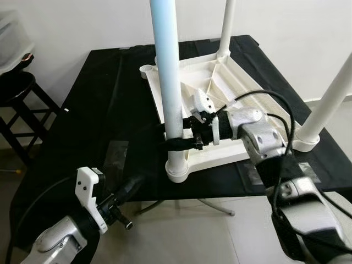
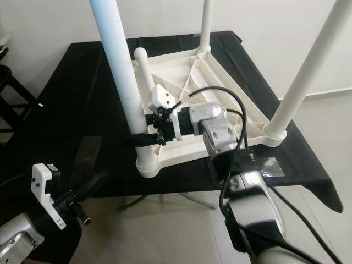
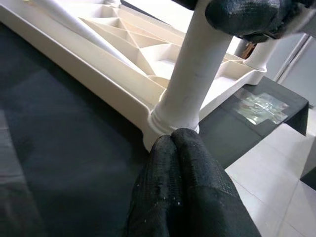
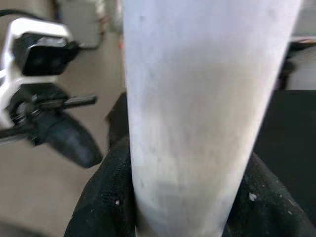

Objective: Building children table

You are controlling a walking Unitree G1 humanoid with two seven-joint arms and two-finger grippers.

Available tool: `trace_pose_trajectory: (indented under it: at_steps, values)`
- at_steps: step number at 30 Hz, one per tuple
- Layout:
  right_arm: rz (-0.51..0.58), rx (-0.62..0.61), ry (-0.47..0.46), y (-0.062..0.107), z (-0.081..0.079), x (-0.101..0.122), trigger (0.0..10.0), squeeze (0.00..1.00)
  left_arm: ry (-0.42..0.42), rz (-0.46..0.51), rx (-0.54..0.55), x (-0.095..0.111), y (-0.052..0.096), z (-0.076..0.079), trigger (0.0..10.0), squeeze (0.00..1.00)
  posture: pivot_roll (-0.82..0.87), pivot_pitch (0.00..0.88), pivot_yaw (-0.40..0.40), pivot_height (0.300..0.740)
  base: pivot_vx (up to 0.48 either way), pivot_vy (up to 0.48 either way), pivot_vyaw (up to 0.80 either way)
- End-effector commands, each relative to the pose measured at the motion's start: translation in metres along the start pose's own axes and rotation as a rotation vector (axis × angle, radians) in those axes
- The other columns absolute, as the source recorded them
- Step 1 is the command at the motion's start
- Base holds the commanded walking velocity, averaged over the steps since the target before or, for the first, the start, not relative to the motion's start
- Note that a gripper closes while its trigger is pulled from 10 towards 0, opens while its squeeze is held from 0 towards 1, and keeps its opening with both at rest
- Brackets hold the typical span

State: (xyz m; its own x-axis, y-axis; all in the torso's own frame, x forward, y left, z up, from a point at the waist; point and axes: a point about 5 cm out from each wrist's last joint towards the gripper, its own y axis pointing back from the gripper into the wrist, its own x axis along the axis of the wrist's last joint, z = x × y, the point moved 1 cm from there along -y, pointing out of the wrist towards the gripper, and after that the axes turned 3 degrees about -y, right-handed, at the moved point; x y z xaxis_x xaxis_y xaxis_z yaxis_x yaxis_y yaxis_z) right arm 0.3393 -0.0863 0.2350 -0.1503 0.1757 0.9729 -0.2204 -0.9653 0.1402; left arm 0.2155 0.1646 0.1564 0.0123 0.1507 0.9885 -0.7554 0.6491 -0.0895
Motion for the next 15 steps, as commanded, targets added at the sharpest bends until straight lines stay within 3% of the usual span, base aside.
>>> trace_pose_trajectory:
  at_steps: [1, 2, 3, 4, 5, 6, 8, 9, 14, 15]
  values:
    - [-0.068, -0.147, -0.035, -0.001, -0.002, -0.016, 0.0, 0.0, -0.009, -0.026, 0.011, -0.001, 0.005, -0.004, 10.0, 0.0, 0.03, 0.146, 0.039, 0.74, 0.0, 0.0, 0.0]
    - [-0.087, -0.234, -0.062, -0.004, -0.007, -0.023, 0.0, 0.0, -0.009, -0.026, 0.012, -0.001, 0.005, -0.005, 10.0, 0.0, 0.03, 0.146, 0.039, 0.74, 0.0, 0.0, 0.0]
    - [-0.026, -0.727, -0.152, -0.008, 0.0, -0.024, 0.0, 0.0, -0.01, -0.026, 0.012, -0.001, 0.005, -0.007, 10.0, 0.0, 0.03, 0.139, 0.049, 0.74, 0.0, 0.0, 0.0]
    - [-0.02, -1.101, -0.257, 0.003, -0.001, -0.03, 0.0, 0.0, -0.011, -0.025, 0.013, -0.001, 0.004, -0.008, 10.0, 0.0, 0.03, 0.139, 0.049, 0.74, 0.0, 0.0, 0.0]
    - [-0.02, -1.101, -0.257, 0.003, -0.001, -0.03, 0.0, 0.0, -0.011, -0.025, 0.013, -0.001, 0.004, -0.008, 10.0, 0.0, 0.03, 0.139, 0.049, 0.74, 0.0, 0.0, 0.0]
    - [-0.055, -1.045, -0.223, -0.013, -0.022, -0.035, 0.0, 0.0, -0.013, -0.027, 0.009, -0.001, 0.002, -0.009, 10.0, 0.0, 0.02, 0.131, 0.074, 0.74, 0.0, 0.0, 0.0]
    - [-0.124, -0.757, -0.174, -0.04, -0.048, -0.046, 0.0, 0.0, -0.015, -0.031, 0.002, -0.002, 0.0, -0.01, 10.0, 0.0, 0.02, 0.121, 0.066, 0.74, 0.0, 0.0, 0.0]
    - [-0.142, -0.69, -0.145, -0.043, -0.052, -0.048, 0.0, 0.0, -0.013, -0.032, -0.001, -0.003, -0.001, -0.01, 10.0, 0.0, 0.02, 0.121, 0.066, 0.74, 0.0, 0.0, 0.0]
    - [-0.153, -0.678, -0.127, -0.045, -0.047, -0.047, 0.0, 0.0, -0.01, -0.026, 0.006, -0.003, 0.0, -0.012, 10.0, 0.0, 0.02, 0.119, 0.059, 0.74, 0.0, 0.0, 0.0]
    - [-0.157, -0.683, -0.123, -0.045, -0.046, -0.046, 1.8, 0.0, -0.014, -0.022, 0.015, -0.002, 0.001, -0.013, 10.0, 0.0, 0.02, 0.119, 0.059, 0.74, 0.0, 0.0, 0.0]
